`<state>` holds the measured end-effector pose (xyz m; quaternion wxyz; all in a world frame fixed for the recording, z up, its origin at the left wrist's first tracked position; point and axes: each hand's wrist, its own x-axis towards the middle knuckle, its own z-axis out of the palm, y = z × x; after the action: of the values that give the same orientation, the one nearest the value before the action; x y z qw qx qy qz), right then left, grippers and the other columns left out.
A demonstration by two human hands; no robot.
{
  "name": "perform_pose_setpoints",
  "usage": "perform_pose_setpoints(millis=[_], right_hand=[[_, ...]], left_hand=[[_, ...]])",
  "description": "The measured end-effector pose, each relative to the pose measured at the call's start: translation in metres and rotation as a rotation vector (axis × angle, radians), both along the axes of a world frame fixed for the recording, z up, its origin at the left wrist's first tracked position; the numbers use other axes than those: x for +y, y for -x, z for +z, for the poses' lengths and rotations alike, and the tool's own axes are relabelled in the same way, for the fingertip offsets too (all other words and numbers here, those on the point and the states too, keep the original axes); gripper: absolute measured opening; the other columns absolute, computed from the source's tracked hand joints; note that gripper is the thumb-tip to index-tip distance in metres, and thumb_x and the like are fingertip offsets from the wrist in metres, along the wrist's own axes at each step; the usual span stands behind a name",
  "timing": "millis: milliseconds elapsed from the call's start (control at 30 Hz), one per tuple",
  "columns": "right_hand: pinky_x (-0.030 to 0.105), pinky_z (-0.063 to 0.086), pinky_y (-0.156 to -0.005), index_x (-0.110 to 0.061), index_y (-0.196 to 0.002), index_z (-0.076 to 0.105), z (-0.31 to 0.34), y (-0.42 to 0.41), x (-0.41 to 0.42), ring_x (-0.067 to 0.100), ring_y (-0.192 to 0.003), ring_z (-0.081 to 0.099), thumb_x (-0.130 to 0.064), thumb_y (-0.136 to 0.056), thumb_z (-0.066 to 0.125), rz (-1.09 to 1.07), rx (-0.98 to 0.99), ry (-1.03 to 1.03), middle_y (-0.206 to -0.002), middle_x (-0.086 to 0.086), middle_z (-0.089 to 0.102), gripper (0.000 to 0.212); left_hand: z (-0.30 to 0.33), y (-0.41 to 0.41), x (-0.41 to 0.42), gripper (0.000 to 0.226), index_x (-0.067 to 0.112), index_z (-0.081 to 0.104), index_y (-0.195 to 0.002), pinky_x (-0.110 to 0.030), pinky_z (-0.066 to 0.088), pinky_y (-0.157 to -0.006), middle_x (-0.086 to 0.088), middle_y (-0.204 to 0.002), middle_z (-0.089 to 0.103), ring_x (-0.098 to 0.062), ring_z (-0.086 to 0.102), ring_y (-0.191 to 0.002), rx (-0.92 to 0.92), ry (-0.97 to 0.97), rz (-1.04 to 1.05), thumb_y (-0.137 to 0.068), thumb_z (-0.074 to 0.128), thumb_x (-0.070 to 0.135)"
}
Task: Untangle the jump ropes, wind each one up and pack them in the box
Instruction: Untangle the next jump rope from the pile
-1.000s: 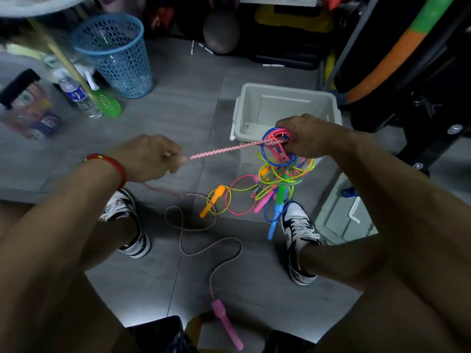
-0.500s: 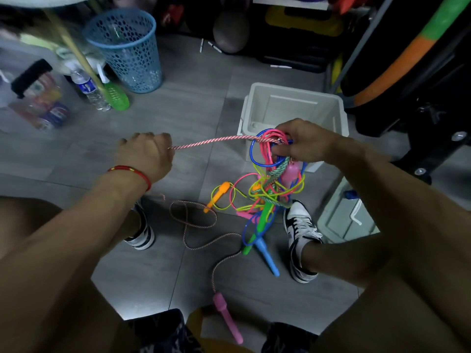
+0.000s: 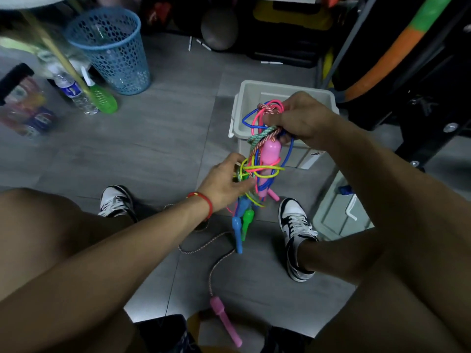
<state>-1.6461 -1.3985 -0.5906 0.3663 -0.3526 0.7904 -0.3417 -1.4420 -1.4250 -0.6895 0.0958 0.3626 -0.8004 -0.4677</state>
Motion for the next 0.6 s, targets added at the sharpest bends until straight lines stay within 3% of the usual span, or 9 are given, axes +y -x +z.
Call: perform_pose_setpoints(millis=[100, 133, 167, 233, 300, 433, 600], right_hand=[[0.045, 0.060, -0.072, 0.009, -0.099, 0.070, -0.002, 0.010, 0.002, 0.026, -0.059, 0.061, -0.021, -0.089, 0.076, -0.061, -0.018, 0.018, -0.084, 0.026, 0.071, 0.033], [0.045, 0.061, -0.073, 0.008, -0.098, 0.071, -0.003, 0.014, 0.003, 0.027, -0.060, 0.062, -0.023, -0.088, 0.076, -0.078, 0.006, 0.024, -0.085, 0.027, 0.072, 0.032], [0.038, 0.062, -0.066, 0.005, -0.094, 0.072, -0.003, 0.019, 0.005, 0.022, -0.055, 0.062, -0.026, -0.088, 0.077, -0.083, 0.058, 0.021, -0.079, 0.023, 0.072, 0.032], [0.020, 0.050, -0.047, -0.005, -0.079, 0.071, 0.000, 0.026, 0.010, 0.009, -0.037, 0.055, -0.037, -0.088, 0.075, -0.066, 0.233, -0.025, -0.053, 0.006, 0.065, 0.034], [0.020, 0.043, -0.045, -0.008, -0.077, 0.069, 0.002, 0.032, 0.013, 0.008, -0.037, 0.053, -0.046, -0.087, 0.074, -0.059, 0.347, -0.039, -0.049, 0.002, 0.060, 0.039], [0.030, 0.035, -0.063, -0.011, -0.090, 0.062, 0.004, 0.040, 0.014, 0.024, -0.077, 0.057, -0.060, -0.078, 0.075, -0.101, 0.542, -0.048, -0.079, 0.010, 0.056, 0.052], [0.044, 0.052, -0.082, -0.004, -0.112, 0.058, 0.008, 0.044, 0.023, 0.039, -0.104, 0.061, -0.055, -0.084, 0.071, -0.175, 0.704, -0.080, -0.114, 0.021, 0.064, 0.060]], left_hand=[[-0.004, 0.012, -0.013, 0.027, 0.025, 0.063, -0.101, -0.029, 0.053, -0.073, -0.004, -0.089, 0.071, -0.016, 0.063, -0.075, 0.054, -0.077, 0.062, -0.081, 0.079, 0.018], [-0.004, 0.015, -0.017, 0.025, 0.027, 0.064, -0.097, -0.029, 0.053, -0.072, -0.008, -0.088, 0.071, -0.015, 0.063, -0.075, 0.065, -0.130, 0.075, -0.081, 0.078, 0.014], [-0.003, 0.018, -0.020, 0.023, 0.028, 0.065, -0.093, -0.031, 0.054, -0.073, -0.012, -0.090, 0.072, -0.017, 0.063, -0.077, 0.086, -0.173, 0.097, -0.081, 0.077, 0.011], [0.000, 0.025, -0.024, 0.023, 0.028, 0.064, -0.086, -0.035, 0.054, -0.080, -0.016, -0.096, 0.072, -0.021, 0.064, -0.085, 0.129, -0.213, 0.156, -0.080, 0.074, 0.008], [0.005, 0.033, -0.026, 0.027, 0.025, 0.061, -0.086, -0.033, 0.051, -0.079, -0.018, -0.100, 0.070, -0.023, 0.063, -0.088, 0.168, -0.258, 0.177, -0.083, 0.067, -0.001], [0.017, 0.043, -0.029, 0.030, 0.021, 0.060, -0.092, -0.026, 0.052, -0.069, -0.014, -0.099, 0.068, -0.019, 0.063, -0.083, 0.219, -0.310, 0.196, -0.088, 0.056, -0.009], [0.034, 0.045, -0.026, 0.025, 0.013, 0.063, -0.102, -0.025, 0.049, -0.053, -0.012, -0.081, 0.062, -0.013, 0.057, -0.055, 0.268, -0.528, 0.201, -0.093, 0.049, -0.005]])
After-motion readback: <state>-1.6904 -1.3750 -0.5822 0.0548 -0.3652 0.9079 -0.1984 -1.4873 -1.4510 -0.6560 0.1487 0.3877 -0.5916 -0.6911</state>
